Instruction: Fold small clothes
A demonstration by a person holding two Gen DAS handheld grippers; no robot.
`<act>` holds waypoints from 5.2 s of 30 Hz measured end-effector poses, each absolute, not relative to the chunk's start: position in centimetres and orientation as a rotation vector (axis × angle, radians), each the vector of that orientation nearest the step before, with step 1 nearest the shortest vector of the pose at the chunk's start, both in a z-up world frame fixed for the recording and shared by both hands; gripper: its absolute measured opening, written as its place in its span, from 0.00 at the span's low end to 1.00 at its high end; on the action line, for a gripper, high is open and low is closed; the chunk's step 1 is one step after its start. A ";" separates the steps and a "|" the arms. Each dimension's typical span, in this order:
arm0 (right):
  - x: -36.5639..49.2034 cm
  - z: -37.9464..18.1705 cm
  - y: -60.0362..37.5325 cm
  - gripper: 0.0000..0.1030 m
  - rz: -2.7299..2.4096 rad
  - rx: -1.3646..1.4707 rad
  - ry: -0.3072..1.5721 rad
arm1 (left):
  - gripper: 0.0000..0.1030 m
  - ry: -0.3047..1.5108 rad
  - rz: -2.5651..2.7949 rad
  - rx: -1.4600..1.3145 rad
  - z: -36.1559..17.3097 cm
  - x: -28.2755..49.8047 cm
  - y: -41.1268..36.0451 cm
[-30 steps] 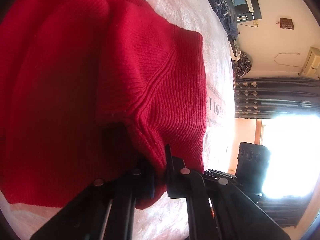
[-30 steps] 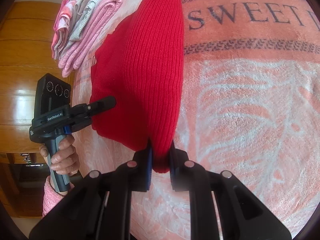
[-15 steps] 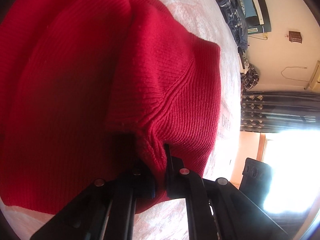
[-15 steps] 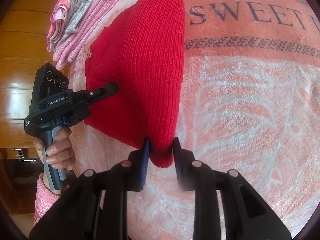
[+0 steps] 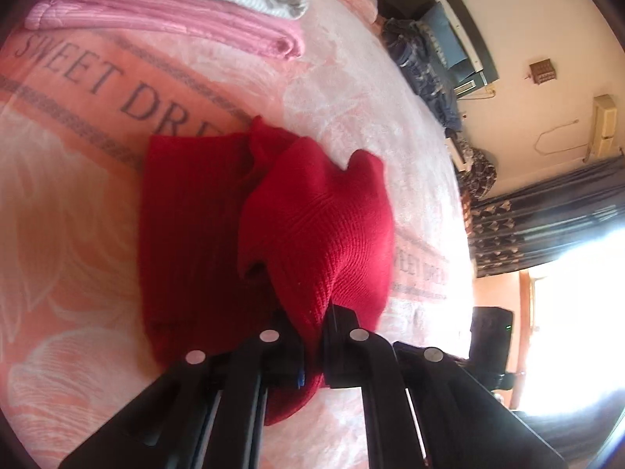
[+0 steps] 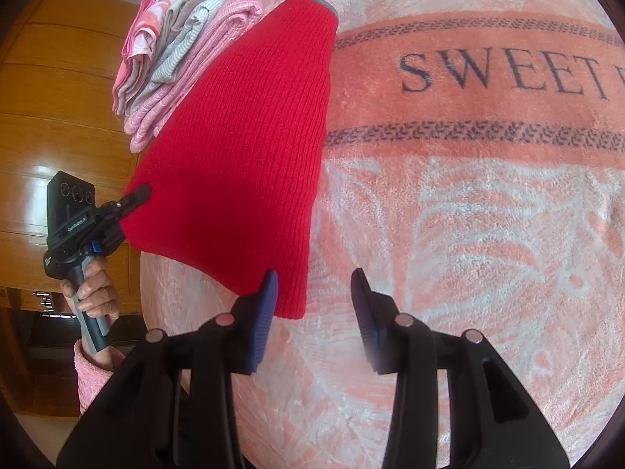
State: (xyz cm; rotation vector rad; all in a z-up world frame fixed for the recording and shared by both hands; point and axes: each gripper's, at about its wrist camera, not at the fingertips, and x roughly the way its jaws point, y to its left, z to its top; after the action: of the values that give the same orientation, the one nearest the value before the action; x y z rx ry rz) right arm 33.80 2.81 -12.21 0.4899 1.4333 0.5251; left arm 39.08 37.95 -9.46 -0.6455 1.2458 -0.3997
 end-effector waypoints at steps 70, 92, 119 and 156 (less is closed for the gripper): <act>38.4 -14.3 5.8 0.36 0.502 0.277 1.408 | 0.07 0.835 -0.196 -0.338 -4.7 41.2 40.7; 37.5 -14.9 7.3 0.42 0.552 0.319 1.461 | 0.40 1.270 -0.278 -0.281 -13.5 36.7 39.7; 34.7 -15.6 9.5 0.12 0.546 0.255 1.602 | 0.18 1.486 -0.317 -0.313 -15.6 35.1 38.1; 41.9 -17.2 8.1 0.40 0.668 0.680 1.291 | 0.24 1.208 -0.484 -0.692 -17.9 44.3 42.0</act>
State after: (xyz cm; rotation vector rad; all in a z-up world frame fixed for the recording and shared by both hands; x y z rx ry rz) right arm 41.92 8.06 -17.16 0.6799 1.2913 0.6683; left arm 44.29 42.00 -17.91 -0.6916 1.2077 -0.4837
